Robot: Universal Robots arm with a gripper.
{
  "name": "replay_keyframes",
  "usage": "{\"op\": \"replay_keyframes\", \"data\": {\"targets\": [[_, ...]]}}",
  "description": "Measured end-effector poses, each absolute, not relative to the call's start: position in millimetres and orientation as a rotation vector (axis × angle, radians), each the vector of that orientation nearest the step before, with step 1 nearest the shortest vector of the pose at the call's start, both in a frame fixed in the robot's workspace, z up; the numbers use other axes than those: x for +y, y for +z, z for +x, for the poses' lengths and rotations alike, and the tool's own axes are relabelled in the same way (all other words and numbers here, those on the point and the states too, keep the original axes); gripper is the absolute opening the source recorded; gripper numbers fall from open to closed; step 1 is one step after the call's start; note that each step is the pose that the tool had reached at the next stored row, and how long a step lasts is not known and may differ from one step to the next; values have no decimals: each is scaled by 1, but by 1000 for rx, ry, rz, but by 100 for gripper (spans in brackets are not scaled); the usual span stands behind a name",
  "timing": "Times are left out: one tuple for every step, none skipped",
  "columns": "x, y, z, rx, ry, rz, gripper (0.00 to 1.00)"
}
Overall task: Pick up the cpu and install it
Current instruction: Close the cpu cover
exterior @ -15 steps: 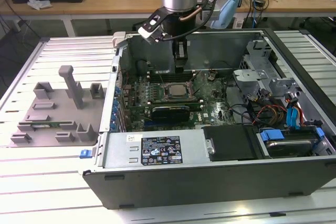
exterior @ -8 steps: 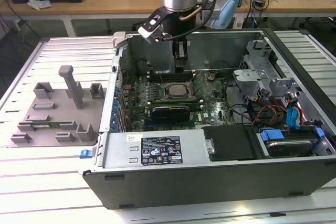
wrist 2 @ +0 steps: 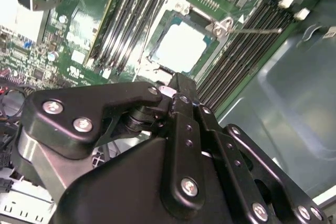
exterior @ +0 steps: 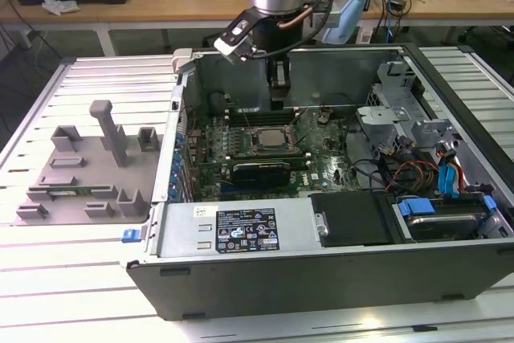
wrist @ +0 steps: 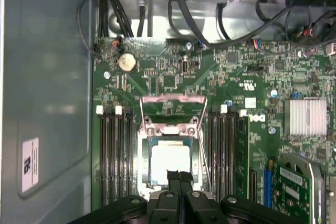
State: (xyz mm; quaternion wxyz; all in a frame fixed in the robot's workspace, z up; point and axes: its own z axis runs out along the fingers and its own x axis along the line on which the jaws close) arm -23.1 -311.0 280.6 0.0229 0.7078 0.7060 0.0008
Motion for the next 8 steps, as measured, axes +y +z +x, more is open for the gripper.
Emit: {"op": "replay_keyframes", "data": {"targets": [[-311,281,-21,2186,2,2192,11],[-311,281,-18,2186,2,2191,11],[-311,281,-16,2186,2,2192,11],[-311,281,-14,2186,2,2192,11],[-311,281,-12,2186,2,2192,11],[-311,281,-9,2186,2,2192,11],[-311,281,-8,2186,2,2191,11],[-311,281,-6,2186,2,2192,11]]}}
